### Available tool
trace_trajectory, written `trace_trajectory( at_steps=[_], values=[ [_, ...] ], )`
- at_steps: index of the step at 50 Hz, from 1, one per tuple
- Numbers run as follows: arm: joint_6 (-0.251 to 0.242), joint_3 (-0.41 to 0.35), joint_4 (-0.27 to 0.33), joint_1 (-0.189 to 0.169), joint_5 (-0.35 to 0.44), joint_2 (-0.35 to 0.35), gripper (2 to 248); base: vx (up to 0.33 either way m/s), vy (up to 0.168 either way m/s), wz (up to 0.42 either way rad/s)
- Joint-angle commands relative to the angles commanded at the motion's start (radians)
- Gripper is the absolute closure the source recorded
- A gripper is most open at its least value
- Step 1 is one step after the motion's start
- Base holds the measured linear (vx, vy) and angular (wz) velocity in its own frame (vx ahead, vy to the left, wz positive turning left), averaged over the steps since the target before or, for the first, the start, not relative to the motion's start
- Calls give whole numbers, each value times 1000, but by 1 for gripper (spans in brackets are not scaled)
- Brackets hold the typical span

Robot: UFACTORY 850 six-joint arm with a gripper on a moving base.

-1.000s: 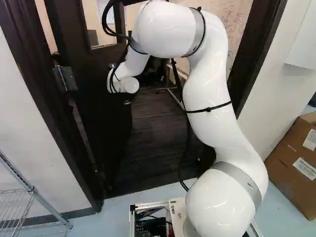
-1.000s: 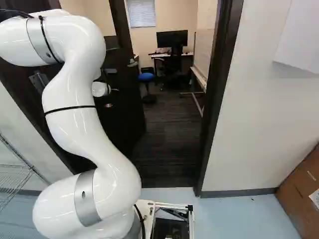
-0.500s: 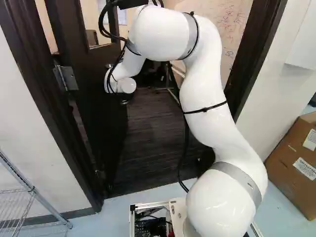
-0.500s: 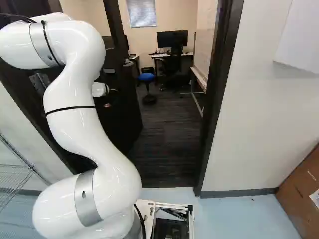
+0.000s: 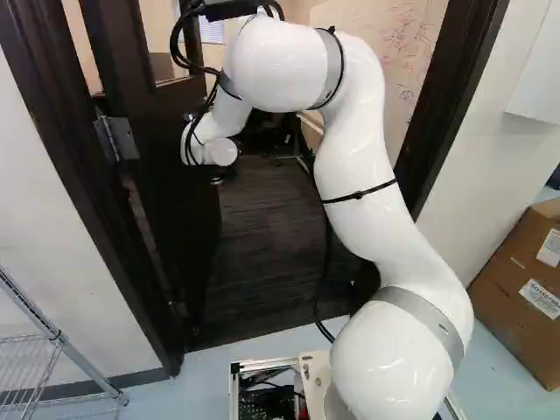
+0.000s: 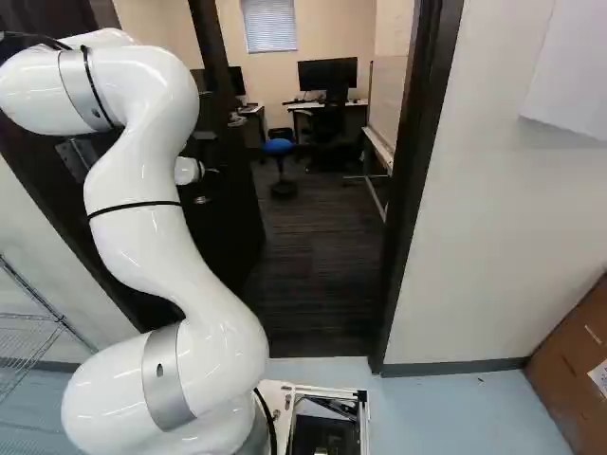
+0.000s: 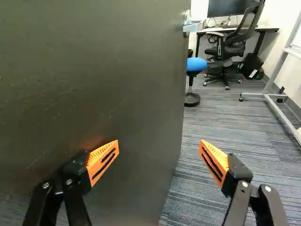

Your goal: Open the door and move inside

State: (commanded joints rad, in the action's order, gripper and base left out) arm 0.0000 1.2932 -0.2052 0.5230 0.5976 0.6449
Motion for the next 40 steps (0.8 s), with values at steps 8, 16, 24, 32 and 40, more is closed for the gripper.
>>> trace_trajectory(
  at_steps=[8, 16, 24, 32, 40],
  values=[
    [0, 10, 0, 5, 0, 7, 3, 0, 0, 0],
    [0, 21, 0, 10, 0, 15, 3, 0, 0, 0],
    [0, 33, 0, 16, 0, 24, 3, 0, 0, 0],
    [0, 46, 0, 22, 0, 34, 3, 0, 0, 0],
    [0, 59, 0, 29, 0, 44, 3, 0, 0, 0]
  ],
)
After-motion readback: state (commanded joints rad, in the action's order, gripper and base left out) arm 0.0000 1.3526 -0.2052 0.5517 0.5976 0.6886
